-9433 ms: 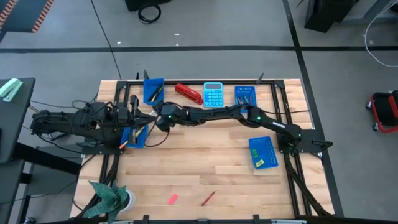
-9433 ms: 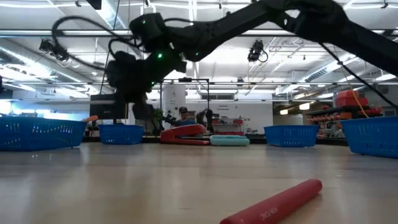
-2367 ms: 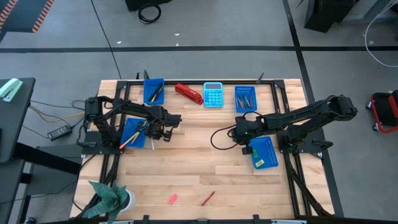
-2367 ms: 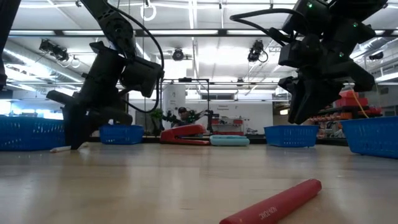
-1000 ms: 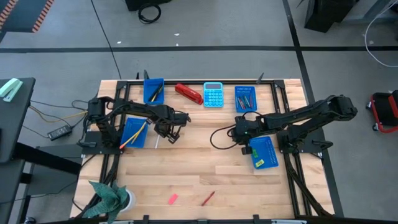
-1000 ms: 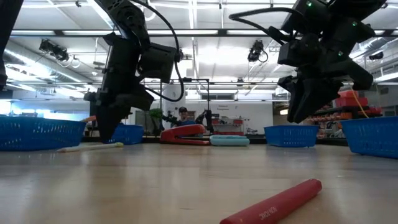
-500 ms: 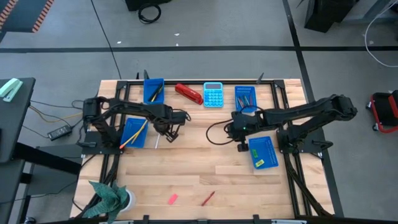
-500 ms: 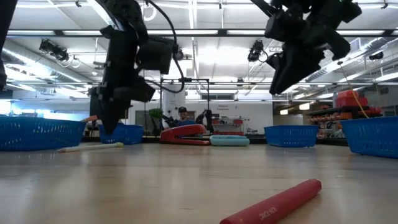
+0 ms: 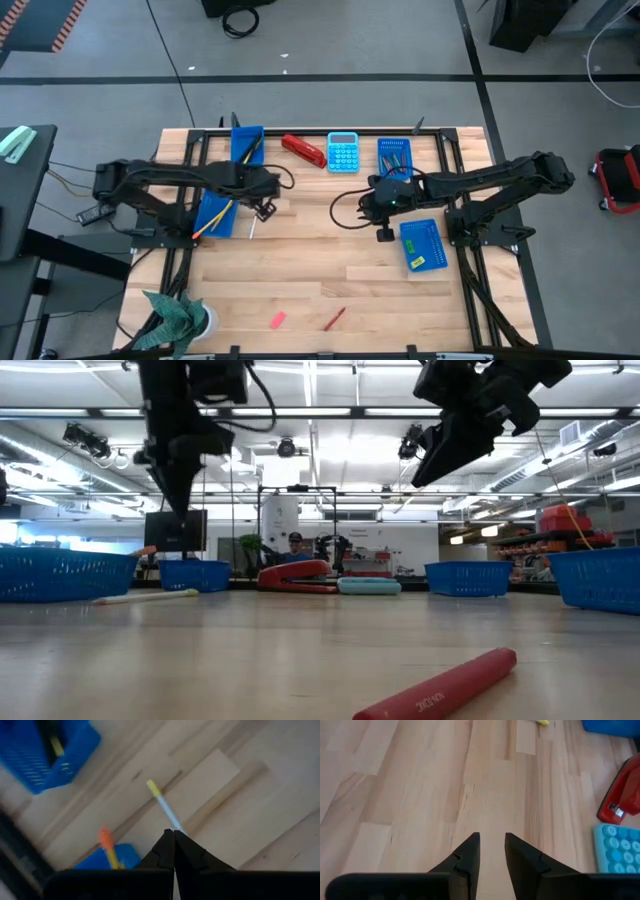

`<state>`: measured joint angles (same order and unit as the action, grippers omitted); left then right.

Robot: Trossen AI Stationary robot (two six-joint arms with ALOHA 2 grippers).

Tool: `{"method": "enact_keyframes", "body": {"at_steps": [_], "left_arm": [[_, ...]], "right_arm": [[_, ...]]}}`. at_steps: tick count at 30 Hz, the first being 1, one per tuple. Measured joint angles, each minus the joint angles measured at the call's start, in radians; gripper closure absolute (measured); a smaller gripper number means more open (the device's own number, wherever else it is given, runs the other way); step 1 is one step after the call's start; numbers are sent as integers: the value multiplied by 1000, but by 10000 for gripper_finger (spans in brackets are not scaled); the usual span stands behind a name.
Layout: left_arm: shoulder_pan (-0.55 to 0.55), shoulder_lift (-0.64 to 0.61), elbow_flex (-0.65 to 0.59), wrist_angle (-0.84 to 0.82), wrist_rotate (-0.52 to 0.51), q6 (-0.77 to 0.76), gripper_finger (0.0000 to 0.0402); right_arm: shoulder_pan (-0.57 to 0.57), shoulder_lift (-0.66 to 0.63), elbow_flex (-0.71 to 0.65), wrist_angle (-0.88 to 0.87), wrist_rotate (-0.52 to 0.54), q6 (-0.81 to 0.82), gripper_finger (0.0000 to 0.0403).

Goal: Sort crayons/erasers/pens/pencils in bins
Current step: Put the white colored pencil into the middle left bin

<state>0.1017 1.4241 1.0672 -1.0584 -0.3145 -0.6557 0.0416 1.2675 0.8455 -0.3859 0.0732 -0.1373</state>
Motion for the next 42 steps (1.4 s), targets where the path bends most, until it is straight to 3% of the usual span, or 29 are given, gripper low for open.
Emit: {"method": "enact_keyframes", "body": {"at_steps": [10,16,20,31,42], "left_arm": [[-95,-114,-1,-258,-83,-182,395],[-118,-114,-1,-127,-92,-226,390],[-72,-114,-1,-37,-84,-258,350],[2,-69,-1,-4,18,-279,247],[21,75,0,31,102,-276,222]], "right_arm": [[0,0,0,3,0,0,306],[0,0,0,4,0,13,306],[0,0,0,7,0,21,306],[0,0,0,8,0,-24,306],[0,0,0,19,8,-32,306]]}}
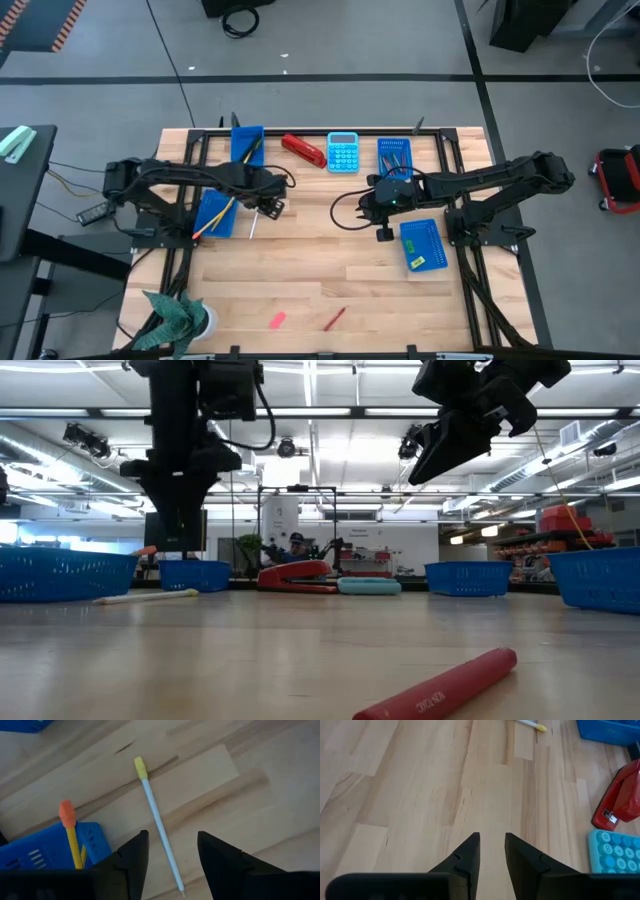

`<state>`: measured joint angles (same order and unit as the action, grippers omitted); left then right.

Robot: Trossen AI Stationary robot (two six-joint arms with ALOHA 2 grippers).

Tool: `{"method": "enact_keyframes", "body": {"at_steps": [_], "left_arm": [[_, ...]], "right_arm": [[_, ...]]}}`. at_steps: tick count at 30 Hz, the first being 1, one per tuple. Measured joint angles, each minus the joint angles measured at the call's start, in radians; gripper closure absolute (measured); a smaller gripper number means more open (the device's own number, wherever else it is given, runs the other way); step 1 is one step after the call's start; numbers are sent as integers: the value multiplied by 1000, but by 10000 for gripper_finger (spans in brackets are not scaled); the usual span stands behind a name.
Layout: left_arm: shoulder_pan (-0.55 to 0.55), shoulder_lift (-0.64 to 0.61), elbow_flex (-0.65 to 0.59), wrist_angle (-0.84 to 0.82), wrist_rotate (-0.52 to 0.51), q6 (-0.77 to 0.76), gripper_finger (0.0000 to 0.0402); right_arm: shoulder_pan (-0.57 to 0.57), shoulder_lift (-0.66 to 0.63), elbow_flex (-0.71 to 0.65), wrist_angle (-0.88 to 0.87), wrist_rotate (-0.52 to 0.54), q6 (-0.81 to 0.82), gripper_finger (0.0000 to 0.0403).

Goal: Sort crayons/erasers/pens/pencils in bins
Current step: Put the white colored pencil into the middle left bin

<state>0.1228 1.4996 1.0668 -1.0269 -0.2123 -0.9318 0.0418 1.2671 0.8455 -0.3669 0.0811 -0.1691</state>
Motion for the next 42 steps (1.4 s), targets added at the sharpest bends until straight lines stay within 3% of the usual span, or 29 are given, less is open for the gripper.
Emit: {"method": "enact_keyframes", "body": {"at_steps": [17,25,31,34,38,42], "left_arm": [[33,137,0,137,-28,13,229],[98,191,-1,276,-100,169,228],[79,195,0,471,-114,282,237],[31,195,0,534,-179,327,243],[-35,195,0,588,-357,401,252],[-55,195,0,619,-404,479,261]], "right_arm": [[-7,0,0,67,0,5,306],[-106,0,-15,206,-4,-142,306],[-189,0,-51,337,-90,-193,306],[-211,-7,-51,383,-112,-192,306],[-208,-35,-52,427,-125,-173,306],[-209,-71,-52,417,-126,-132,306]]}}
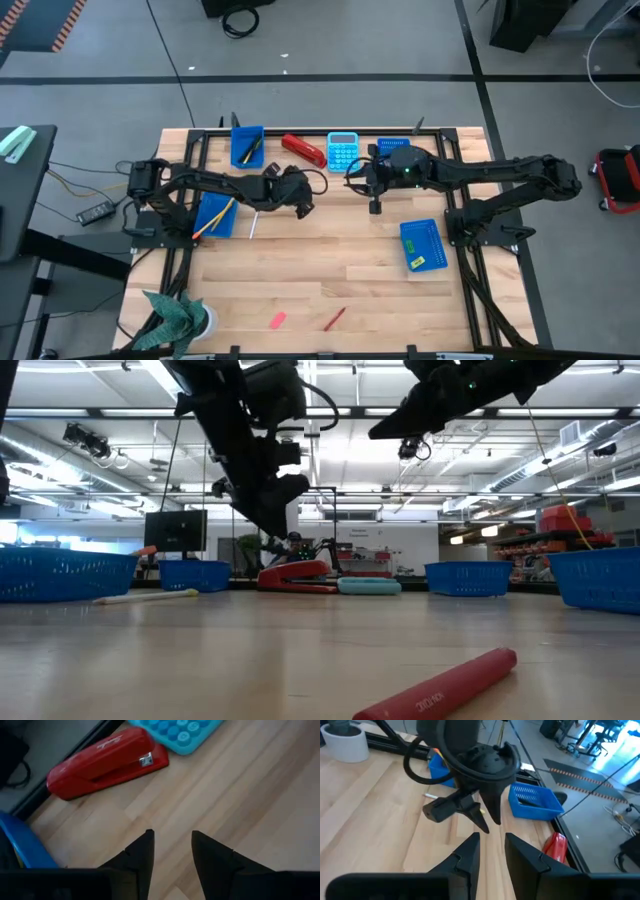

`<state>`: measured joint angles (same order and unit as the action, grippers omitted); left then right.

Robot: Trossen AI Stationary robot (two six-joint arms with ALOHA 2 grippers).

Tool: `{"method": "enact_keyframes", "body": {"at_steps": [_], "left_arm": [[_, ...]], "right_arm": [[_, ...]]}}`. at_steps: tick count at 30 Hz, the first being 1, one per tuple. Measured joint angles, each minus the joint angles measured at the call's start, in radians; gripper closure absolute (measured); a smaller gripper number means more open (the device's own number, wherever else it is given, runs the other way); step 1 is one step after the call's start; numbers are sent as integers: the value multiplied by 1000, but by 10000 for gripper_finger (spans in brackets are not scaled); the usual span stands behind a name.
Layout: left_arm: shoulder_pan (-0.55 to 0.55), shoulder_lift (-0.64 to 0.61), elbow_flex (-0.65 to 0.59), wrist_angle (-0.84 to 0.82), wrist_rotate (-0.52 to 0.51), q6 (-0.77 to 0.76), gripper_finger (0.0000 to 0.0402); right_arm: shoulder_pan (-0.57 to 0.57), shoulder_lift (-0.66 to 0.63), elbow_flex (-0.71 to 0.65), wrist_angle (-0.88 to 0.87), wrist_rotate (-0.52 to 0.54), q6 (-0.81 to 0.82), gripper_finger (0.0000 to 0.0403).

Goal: Sort crayons/erasers/pens/pencils in bins
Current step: Put the white colored pencil into the middle left bin

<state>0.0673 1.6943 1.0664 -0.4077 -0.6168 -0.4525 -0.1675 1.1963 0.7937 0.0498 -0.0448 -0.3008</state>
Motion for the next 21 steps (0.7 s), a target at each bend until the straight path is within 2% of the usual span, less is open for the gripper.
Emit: {"method": "enact_keyframes", "body": {"at_steps": [5,10,15,21], "left_arm": [[-18,1,-13,-72,54,-37,263],[0,-3,-6,-71,61,14,252],[43,-3,42,-70,55,19,239],[100,-3,122,-66,55,133,234]], "right_arm": [[1,-19,0,-23,0,2,306],[-1,3,0,-19,2,-70,306],[-12,26,1,-16,6,-150,306],[-69,27,1,-19,45,-183,306]]}}
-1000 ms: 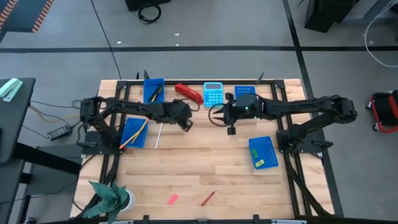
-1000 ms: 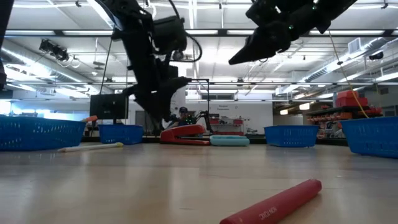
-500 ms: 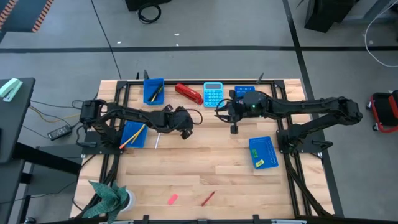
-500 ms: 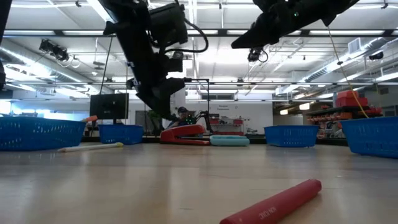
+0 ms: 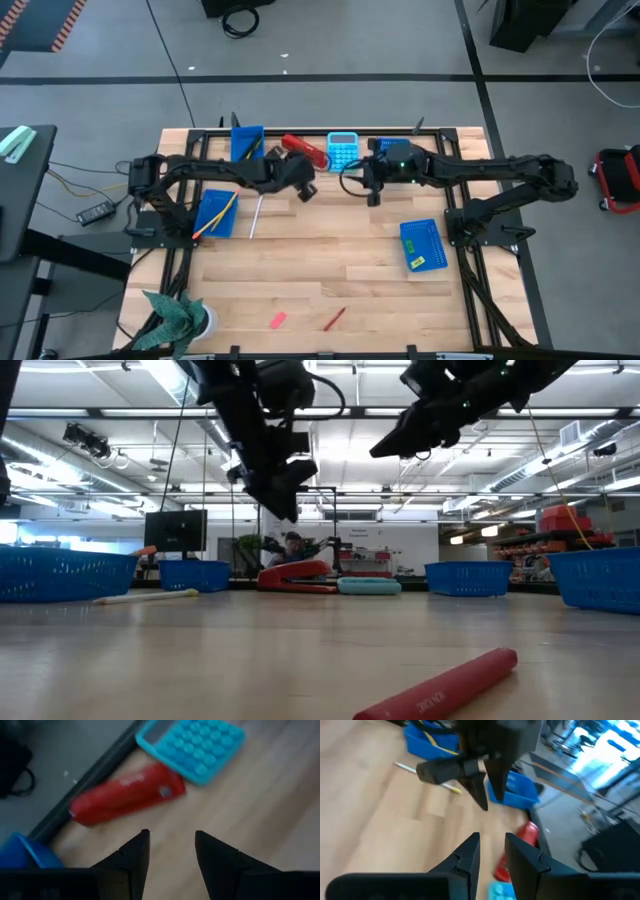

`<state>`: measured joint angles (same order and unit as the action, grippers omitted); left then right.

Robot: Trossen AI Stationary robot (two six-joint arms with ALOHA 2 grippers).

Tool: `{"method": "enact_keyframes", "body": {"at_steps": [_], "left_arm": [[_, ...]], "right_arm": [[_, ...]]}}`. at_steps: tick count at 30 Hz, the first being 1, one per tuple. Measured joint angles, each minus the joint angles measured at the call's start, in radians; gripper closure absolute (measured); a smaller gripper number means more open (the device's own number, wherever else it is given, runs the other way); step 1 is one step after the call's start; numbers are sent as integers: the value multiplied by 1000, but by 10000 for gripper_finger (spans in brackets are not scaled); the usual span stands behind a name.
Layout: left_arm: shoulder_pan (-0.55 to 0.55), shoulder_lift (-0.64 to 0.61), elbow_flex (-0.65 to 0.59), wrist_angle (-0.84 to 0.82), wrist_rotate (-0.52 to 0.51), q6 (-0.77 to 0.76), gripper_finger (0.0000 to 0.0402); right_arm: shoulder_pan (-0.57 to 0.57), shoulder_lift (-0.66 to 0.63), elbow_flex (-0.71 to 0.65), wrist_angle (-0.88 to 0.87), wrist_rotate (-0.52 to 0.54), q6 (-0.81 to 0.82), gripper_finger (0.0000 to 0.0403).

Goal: Sort crayons/erasers/pens/pencils in bins
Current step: Put the white colored pencil into the middle left bin

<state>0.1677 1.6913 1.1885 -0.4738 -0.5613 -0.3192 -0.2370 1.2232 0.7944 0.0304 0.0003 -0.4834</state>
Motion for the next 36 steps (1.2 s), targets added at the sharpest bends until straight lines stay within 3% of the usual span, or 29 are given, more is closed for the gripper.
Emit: {"method": "enact_keyframes", "body": {"at_steps": [8,11,19,23,28,36], "left_arm": [[122,0,145,105,0,330,234],[172,-1,185,174,-5,388,238],[302,23,83,459,4,443,250],[339,40,61,708,39,487,249],[307,40,62,812,106,455,246],[156,74,63,626,165,345,258]], "right_arm": [[-161,0,0,50,10,22,306],[-223,0,0,46,10,55,306],[-316,14,0,1,-60,149,306],[-346,67,0,104,-103,102,306],[-405,115,0,148,-128,121,306],[-373,119,0,44,-270,250,306]]}}
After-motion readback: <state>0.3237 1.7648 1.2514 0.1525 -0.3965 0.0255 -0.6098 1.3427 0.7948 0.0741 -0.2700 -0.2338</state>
